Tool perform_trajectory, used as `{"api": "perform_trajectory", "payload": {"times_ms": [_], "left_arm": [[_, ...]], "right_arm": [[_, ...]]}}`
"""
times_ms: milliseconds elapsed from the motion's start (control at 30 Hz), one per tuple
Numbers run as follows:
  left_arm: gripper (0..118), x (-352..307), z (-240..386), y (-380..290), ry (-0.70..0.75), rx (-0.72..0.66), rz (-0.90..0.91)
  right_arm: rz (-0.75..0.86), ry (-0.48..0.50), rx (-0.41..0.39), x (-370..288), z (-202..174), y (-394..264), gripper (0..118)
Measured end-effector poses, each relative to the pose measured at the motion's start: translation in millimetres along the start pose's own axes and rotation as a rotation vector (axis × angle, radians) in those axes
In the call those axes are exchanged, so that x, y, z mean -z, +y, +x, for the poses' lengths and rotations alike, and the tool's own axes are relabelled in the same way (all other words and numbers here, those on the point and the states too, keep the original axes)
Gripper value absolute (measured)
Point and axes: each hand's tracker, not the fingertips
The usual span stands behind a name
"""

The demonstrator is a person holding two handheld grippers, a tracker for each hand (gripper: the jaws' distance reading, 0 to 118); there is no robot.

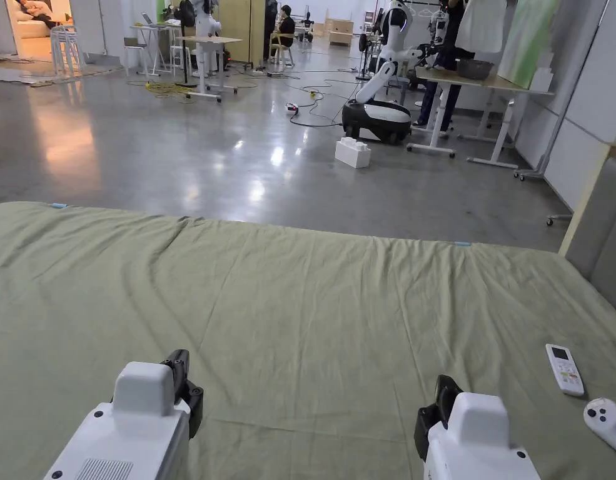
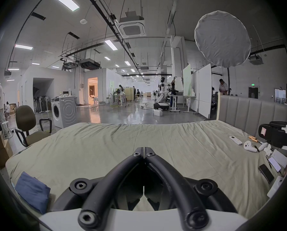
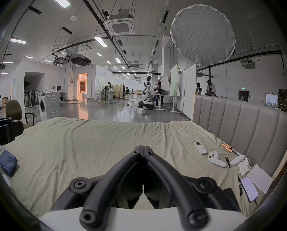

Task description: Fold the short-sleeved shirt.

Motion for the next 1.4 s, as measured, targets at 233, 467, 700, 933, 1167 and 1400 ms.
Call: {"api": "perform_trajectory", "payload": {"times_ms": [233, 467, 700, 933, 1167, 1400], "left_arm": [[0, 1, -1, -6, 0.028, 0.022, -0.004], [50, 1, -4, -8, 0.031, 0.03, -0.004], [77, -3, 1, -10, 0.042, 0.039, 0.024], [94, -6, 0, -10, 0.042, 0.021, 0.045], [99, -8, -2, -9, 0.042, 0.006, 0.041], [101, -6, -2, -8, 0.099, 0.017, 0.047]], "right_arm": [[-0.005, -0.019, 0.001, 2, 2, -4, 28], [0.013, -0.032, -0.011, 2, 2, -6, 80], [0.03, -0.029, 0.002, 0, 1, -5, 111], [0.049, 0.001, 0.003, -2, 1, -3, 118], [0.04, -0.011, 0.018, -1, 1, -5, 118], [0.066, 0.032, -0.011, 0, -2, -3, 118]]}}
